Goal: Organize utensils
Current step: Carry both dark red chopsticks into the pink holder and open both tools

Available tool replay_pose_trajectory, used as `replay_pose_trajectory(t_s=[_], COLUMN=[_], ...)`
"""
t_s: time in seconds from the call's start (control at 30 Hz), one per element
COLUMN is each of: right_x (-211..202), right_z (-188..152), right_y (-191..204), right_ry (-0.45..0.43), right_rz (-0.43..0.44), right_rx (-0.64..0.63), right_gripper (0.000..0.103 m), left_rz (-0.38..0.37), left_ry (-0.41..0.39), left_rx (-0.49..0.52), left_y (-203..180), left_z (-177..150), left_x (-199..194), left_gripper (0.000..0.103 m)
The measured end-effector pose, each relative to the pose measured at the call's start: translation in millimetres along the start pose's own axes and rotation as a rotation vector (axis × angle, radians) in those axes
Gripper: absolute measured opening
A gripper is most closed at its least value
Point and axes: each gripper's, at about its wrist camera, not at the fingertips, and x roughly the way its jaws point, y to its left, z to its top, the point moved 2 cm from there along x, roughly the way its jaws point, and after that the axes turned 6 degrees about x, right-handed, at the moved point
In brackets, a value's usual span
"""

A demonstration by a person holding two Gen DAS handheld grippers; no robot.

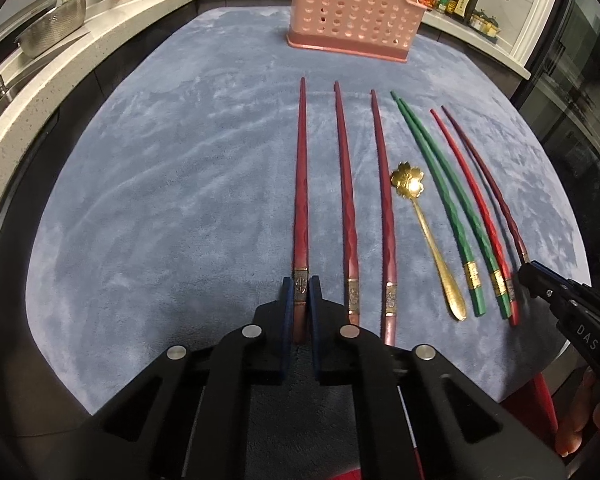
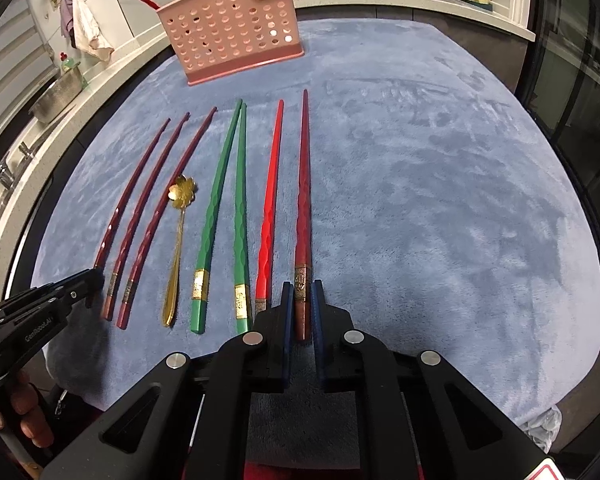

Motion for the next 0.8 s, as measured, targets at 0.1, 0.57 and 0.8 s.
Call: replay_pose_trajectory(t_s=[0.1,0.57,0.8], right_x=[-8,-57,-79], right_z=[3,40,69], right_y=[1,6,9], right_ry=[-0.018,-0.15,-0.221], right_rz=[0.008,0.03,0.046], right_rx=[0.0,0.004,0.001], right_gripper=[0.01,0.009,0.008], left_rz=[-0.002,-0.002,0.021], left_ry=[-0.029,-0.159,-0.246], left_rx=[-0.003,-0.011,-0.011], left_y=[0,7,18], left_z=[5,43,74], left_x=[-11,-67,-97], left_gripper=[0.007,0.007,0.007])
